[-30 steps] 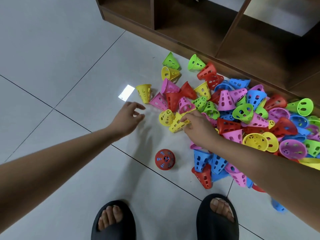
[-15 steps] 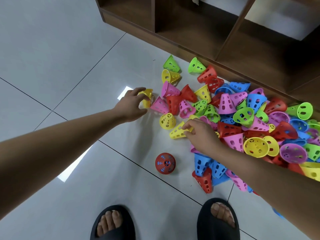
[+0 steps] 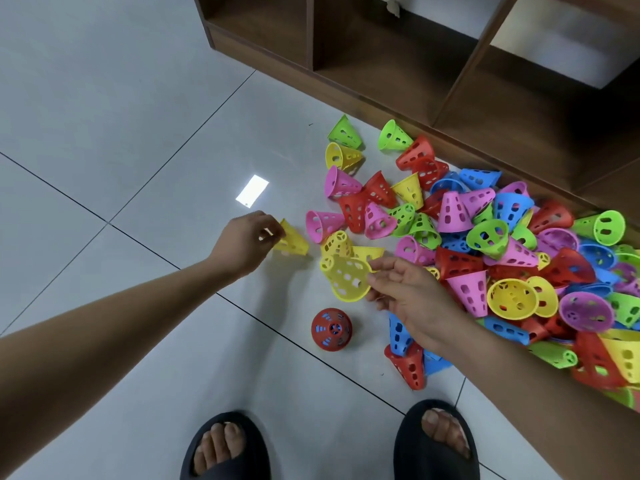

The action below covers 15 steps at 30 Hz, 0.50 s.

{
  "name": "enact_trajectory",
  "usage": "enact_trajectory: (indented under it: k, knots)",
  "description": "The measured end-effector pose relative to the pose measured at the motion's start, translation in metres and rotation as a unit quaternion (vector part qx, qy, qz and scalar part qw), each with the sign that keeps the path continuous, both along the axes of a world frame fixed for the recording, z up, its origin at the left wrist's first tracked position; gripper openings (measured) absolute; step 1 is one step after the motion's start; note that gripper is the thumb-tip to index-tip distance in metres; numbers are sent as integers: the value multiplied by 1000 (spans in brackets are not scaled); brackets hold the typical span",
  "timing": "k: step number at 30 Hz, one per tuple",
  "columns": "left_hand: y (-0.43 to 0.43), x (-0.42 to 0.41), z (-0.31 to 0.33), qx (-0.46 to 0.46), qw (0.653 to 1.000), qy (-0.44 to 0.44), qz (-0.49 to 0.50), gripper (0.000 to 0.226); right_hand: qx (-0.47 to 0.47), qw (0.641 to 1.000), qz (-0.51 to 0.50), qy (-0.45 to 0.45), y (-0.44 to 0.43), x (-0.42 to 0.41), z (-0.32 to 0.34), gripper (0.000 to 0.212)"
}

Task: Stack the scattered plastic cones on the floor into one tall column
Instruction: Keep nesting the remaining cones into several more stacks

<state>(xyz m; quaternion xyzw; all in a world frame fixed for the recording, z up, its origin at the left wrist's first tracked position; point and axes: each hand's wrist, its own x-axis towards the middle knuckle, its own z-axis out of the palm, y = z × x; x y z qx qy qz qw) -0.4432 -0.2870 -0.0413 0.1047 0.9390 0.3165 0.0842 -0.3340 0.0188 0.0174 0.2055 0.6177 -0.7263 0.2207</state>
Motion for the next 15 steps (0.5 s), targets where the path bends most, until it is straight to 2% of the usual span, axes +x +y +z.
enact_trajectory:
  k: [4,7,12,15]
  knots:
    - [4,29,18,86,990,-65,90,16,-23,998,45,-27,-5,15,1,15]
    - [10,49,38,170,973,-106,112,16,-12,996,85,-35,-6,21,-4,14]
    - [26,71,75,339,910,-182,152,18,20,992,110,-65,-9,23,-18,15]
    - [34,82,90,388,878,-259,109,15,33,989,115,-90,-9,24,-29,14]
